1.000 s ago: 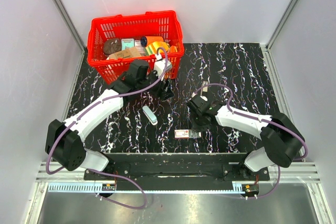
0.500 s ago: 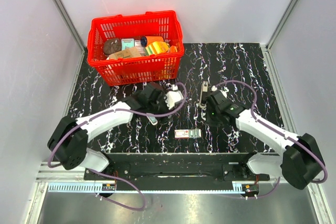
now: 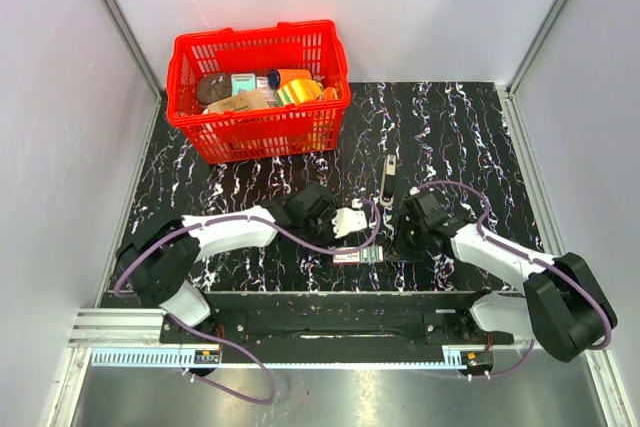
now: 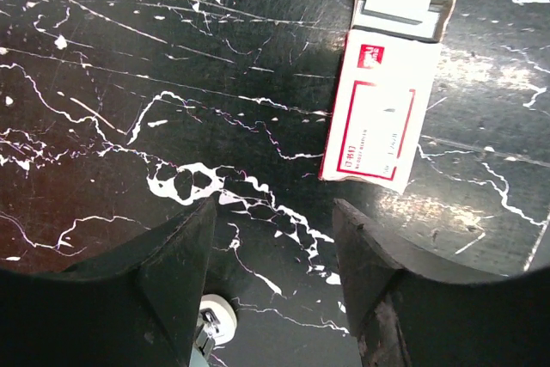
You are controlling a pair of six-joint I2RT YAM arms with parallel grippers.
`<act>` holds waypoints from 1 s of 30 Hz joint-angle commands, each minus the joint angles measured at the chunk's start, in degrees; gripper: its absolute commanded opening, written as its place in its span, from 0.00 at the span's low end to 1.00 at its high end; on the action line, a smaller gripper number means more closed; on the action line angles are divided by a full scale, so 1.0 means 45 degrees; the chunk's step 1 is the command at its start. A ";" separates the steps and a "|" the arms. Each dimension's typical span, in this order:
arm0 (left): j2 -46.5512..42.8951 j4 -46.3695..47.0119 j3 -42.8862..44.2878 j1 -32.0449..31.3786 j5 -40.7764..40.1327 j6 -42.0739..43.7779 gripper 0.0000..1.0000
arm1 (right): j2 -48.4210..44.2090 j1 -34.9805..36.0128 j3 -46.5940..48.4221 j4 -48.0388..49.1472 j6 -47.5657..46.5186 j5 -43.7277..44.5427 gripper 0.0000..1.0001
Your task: Unload the staples from the stapler
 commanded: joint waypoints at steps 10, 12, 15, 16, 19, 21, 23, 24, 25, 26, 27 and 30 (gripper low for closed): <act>0.0849 0.0832 0.0236 -0.0502 -0.1142 0.0762 0.61 | -0.0355 -0.0816 -0.0772 0.1933 0.0378 -0.1377 0.19; 0.0927 0.0831 0.0275 -0.0522 -0.1142 0.0723 0.61 | -0.0180 -0.0836 -0.0772 0.2012 0.0300 -0.1416 0.19; 0.1006 0.0773 0.0373 -0.0677 -0.1181 0.0742 0.61 | -0.0043 -0.0894 -0.0772 0.2090 0.0202 -0.1436 0.19; 0.1044 0.0773 0.0392 -0.0717 -0.1220 0.0742 0.61 | -0.0042 -0.0895 -0.0792 0.2167 0.0183 -0.1475 0.19; 0.1142 0.0753 0.0451 -0.0815 -0.1240 0.0762 0.61 | 0.0074 -0.0895 -0.0850 0.2324 0.0202 -0.1514 0.19; 0.1201 0.0753 0.0548 -0.0834 -0.1279 0.0723 0.61 | 0.0172 -0.0895 -0.0928 0.2538 0.0222 -0.1611 0.19; 0.1279 0.0734 0.0665 -0.0931 -0.1260 0.0684 0.61 | 0.0289 -0.0895 -0.1025 0.2734 0.0280 -0.1709 0.18; 0.1299 0.0734 0.0685 -0.0932 -0.1279 0.0664 0.60 | 0.0367 -0.0914 -0.1045 0.2870 0.0300 -0.1768 0.17; 0.1337 0.0734 0.0744 -0.0951 -0.1279 0.0645 0.61 | 0.0445 -0.0895 -0.1084 0.2929 0.0338 -0.1845 0.17; 0.1396 0.0734 0.0763 -0.1010 -0.1298 0.0625 0.60 | 0.0504 -0.0895 -0.1123 0.3027 0.0358 -0.1866 0.16; 0.1416 0.0734 0.0783 -0.1029 -0.1318 0.0605 0.61 | 0.0582 -0.0914 -0.1143 0.3124 0.0416 -0.1943 0.16; 0.1475 0.0734 0.0842 -0.1088 -0.1357 0.0605 0.60 | 0.0758 -0.0895 -0.1299 0.3475 0.0514 -0.2158 0.15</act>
